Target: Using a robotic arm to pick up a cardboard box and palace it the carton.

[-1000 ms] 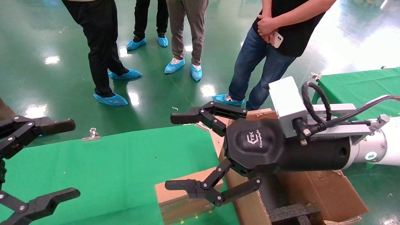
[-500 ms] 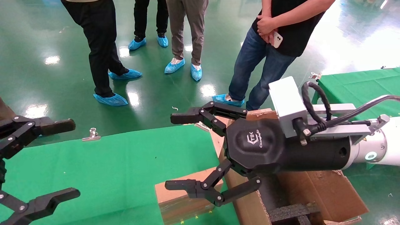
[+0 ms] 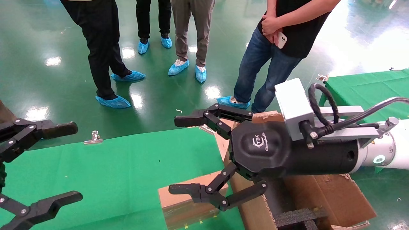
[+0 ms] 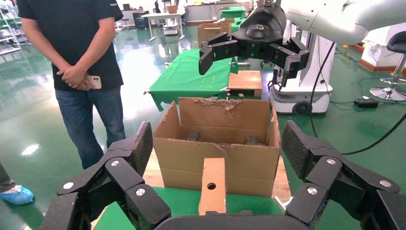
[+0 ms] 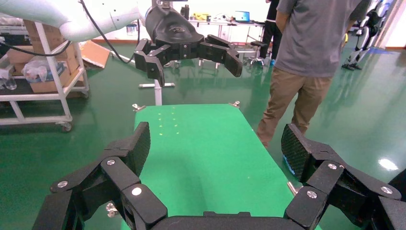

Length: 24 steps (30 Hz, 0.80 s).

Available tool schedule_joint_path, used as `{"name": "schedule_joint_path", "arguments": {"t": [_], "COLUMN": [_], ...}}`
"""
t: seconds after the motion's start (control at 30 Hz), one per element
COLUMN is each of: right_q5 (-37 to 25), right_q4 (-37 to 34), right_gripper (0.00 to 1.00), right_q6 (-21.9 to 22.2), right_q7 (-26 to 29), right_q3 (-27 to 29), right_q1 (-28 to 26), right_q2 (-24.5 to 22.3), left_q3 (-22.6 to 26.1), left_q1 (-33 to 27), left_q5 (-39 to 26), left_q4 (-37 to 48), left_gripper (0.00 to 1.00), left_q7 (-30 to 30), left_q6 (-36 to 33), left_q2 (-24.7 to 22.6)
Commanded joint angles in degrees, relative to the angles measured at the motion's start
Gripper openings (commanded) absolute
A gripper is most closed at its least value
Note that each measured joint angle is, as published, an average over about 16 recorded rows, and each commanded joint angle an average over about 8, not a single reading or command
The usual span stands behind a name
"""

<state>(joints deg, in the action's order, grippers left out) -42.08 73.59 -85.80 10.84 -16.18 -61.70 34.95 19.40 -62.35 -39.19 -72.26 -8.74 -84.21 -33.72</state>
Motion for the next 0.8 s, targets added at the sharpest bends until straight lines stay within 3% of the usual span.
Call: {"name": "schedule_joint_path", "arguments": {"t": [0.03, 0.2, 0.33, 0.57, 0.8], "right_q5": [0.19, -2.07, -7.21, -17.02, -24.19], "right_q4": [-0.03, 0.15, 0.25, -0.92, -4.82], "right_gripper": [1.0, 1.0, 1.0, 1.0, 1.0], "right_q6": [0.09, -0.88, -2.68, -4.94, -5.12], "right_q7": [-0.01, 0.45, 1.72, 3.53, 1.0], "right_q3": [0.08, -1.02, -3.79, -12.17, -21.84], "right_q1": [0.11, -1.27, -4.92, -13.05, -19.35], "right_q2": [0.05, -0.29, -0.21, 2.18, 5.76], "left_q3": [0.0, 0.0, 0.01, 0.01, 0.02], "left_q1": [0.0, 0.0, 0.0, -0.01, -0.01], "left_q5": [0.0, 0.0, 0.0, 0.01, 0.01], "left_q4": [0.0, 0.01, 0.01, 0.01, 0.01], "left_gripper": [0.0, 0.0, 0.0, 0.0, 0.0], "left_q7": [0.0, 0.0, 0.0, 0.01, 0.01], "left_q6": [0.0, 0.0, 0.0, 0.0, 0.0], "left_q2": [0.0, 0.0, 0.0, 0.0, 0.0]}}
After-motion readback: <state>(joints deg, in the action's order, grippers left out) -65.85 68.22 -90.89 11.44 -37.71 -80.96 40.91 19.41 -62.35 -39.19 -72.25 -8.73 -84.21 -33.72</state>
